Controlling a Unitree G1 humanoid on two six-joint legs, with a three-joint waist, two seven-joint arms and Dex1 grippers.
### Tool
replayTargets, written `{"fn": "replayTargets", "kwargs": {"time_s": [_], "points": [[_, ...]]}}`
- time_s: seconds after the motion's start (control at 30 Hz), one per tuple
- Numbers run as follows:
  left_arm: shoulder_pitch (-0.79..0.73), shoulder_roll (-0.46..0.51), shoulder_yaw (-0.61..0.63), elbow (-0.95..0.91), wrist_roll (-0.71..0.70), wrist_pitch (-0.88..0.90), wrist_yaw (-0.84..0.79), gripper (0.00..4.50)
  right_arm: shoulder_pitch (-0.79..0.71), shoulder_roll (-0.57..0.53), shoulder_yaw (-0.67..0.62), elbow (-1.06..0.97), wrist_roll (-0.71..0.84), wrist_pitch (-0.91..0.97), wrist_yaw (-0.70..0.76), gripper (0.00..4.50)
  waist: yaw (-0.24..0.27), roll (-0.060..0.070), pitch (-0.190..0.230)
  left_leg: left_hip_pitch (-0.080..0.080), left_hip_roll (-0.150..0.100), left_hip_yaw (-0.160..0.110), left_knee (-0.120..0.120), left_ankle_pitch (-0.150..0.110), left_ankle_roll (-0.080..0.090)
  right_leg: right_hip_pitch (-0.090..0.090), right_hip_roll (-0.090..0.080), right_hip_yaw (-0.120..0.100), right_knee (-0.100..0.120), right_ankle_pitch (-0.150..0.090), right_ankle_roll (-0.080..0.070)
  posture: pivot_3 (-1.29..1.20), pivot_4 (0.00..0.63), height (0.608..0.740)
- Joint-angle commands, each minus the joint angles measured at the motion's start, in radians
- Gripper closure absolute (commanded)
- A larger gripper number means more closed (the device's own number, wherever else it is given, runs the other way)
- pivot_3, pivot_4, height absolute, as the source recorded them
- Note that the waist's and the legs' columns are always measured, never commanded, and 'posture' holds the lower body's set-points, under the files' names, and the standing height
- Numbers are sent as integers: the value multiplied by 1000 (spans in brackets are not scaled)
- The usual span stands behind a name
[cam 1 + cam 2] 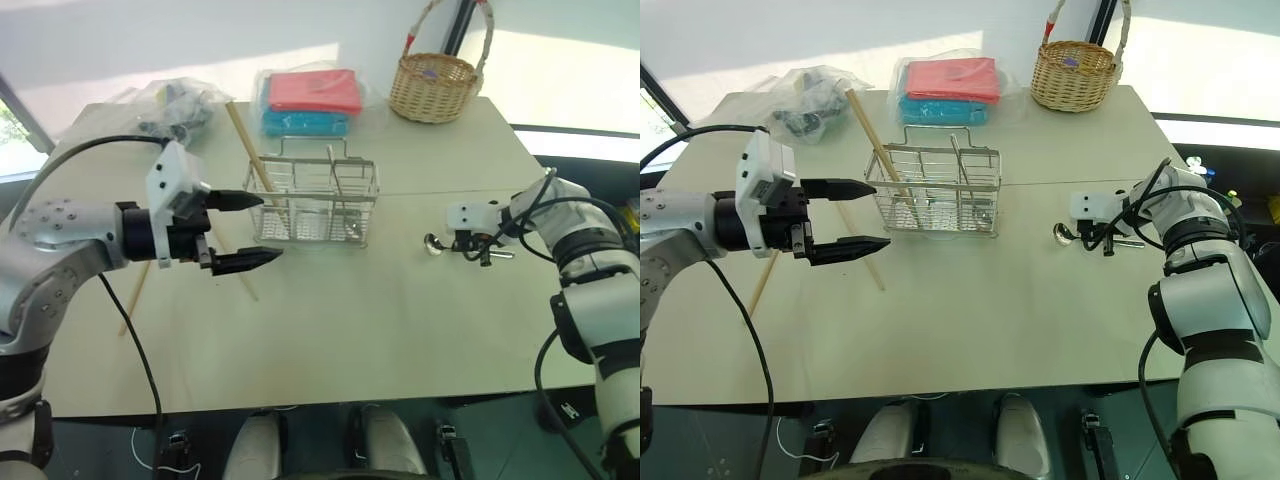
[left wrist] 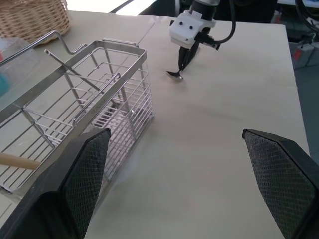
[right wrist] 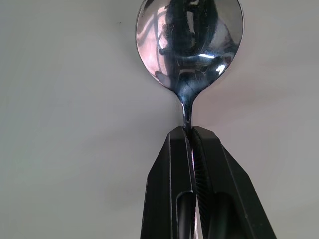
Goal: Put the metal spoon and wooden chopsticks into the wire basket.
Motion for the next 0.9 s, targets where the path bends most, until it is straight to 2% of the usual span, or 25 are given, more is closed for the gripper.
{"fn": "replayTargets", "kwargs": {"time_s": [0.03,0.13,0.23,0.3,0.43,0.53,0.7,0.9], "points": [[-20,-16,34,22,15,-24,28,0,-61,-15,-96,-30,101,8,15,4475,0,1,0,0,0,0,0,0,0,0,0,0,0,0,0,0,150,706],[-21,-32,67,36,10,-25,60,0,-67,-23,-196,-97,215,29,45,4475,0,1,1,0,0,0,0,0,0,0,0,0,0,0,0,0,150,706],[-42,-54,116,49,-18,-10,110,0,21,-64,-346,-377,399,174,95,4475,3,2,3,0,0,0,0,0,0,0,0,0,0,0,0,0,150,706],[-43,-56,122,49,-23,-6,114,0,99,-76,-411,-565,469,281,62,4475,10,2,2,0,0,-1,0,0,0,0,0,0,0,0,0,0,150,706],[-52,-67,109,63,-5,-19,115,0,199,-1,-530,-935,594,577,-136,4475,9,1,2,0,0,0,0,0,0,1,-1,-1,0,0,0,0,150,706],[-72,-85,89,83,9,-32,117,0,221,127,-574,-1187,672,791,-327,4475,2,2,2,1,0,1,0,0,-1,0,-1,0,1,0,0,0,150,706],[-101,-94,68,116,29,-50,100,0,243,241,-572,-1396,744,943,-477,4475,10,2,2,1,0,-1,-1,0,-1,-1,0,0,4,0,0,0,150,706],[-111,-93,63,134,44,-62,89,0,214,310,-593,-1471,847,1075,-590,4475,10,1,2,-2,-1,-1,0,0,0,-1,0,0,3,0,0,0,150,706]]}}
